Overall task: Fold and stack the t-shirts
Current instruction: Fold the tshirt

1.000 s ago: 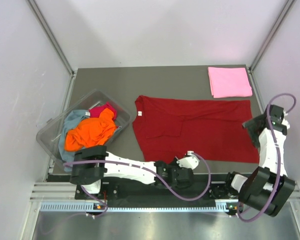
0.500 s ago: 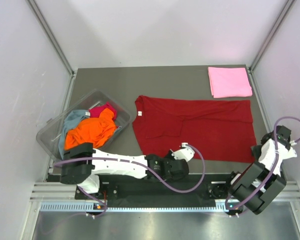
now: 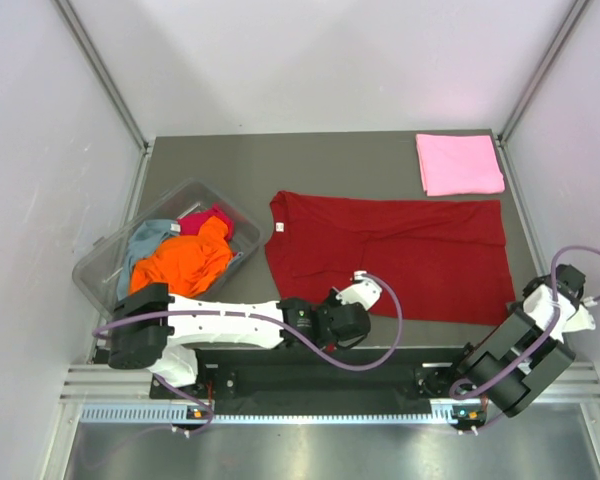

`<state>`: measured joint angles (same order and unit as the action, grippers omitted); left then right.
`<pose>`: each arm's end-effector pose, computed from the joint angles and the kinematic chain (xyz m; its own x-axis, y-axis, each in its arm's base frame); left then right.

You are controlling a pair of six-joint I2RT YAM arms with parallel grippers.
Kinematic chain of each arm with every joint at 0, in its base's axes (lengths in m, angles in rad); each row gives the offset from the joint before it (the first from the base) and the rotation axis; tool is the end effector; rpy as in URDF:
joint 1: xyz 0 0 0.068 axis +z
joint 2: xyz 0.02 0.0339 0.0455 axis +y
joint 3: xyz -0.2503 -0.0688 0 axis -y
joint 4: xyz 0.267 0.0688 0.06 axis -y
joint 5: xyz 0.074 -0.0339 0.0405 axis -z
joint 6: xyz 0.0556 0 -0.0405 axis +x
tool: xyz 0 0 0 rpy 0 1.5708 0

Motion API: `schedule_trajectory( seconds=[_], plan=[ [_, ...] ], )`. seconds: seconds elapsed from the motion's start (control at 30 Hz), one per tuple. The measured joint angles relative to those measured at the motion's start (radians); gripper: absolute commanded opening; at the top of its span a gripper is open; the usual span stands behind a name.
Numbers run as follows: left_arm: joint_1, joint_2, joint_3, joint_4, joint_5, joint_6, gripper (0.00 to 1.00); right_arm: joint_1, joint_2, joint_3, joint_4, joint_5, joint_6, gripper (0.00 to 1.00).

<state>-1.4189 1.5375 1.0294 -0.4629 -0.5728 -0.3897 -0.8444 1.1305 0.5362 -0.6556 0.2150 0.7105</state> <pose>0.0816 -0.3338 0.1865 -0.4135 0.5916 -0.6921 0.6782 0.7074 0.1994 0.1297 -0.1638 0.1184 0.0277 0.9282 -0.3711 0.9986 -0.0089 0.0522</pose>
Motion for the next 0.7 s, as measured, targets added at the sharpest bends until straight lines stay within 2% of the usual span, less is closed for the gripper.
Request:
schedule_trajectory(
  seconds=[0.27,0.37,0.5,0.57,0.7],
  plan=[
    [0.02,-0.009,0.0,0.0,0.007,0.001,0.0,-0.011,0.023,-0.004,0.077,-0.011,-0.016,0.45],
    [0.032,-0.01,0.0,0.0,0.01,0.001,0.0,-0.011,0.024,-0.005,0.095,-0.015,-0.019,0.39],
    [0.044,-0.022,0.0,0.0,0.012,0.002,0.0,-0.011,0.027,-0.006,0.111,-0.024,-0.024,0.23],
    [0.047,-0.03,0.0,0.001,0.015,0.003,0.0,-0.011,0.031,-0.006,0.117,-0.027,-0.029,0.19],
    [0.058,-0.042,0.0,0.004,0.026,0.006,0.0,-0.011,0.031,-0.006,0.121,-0.034,-0.031,0.0]
  ],
)
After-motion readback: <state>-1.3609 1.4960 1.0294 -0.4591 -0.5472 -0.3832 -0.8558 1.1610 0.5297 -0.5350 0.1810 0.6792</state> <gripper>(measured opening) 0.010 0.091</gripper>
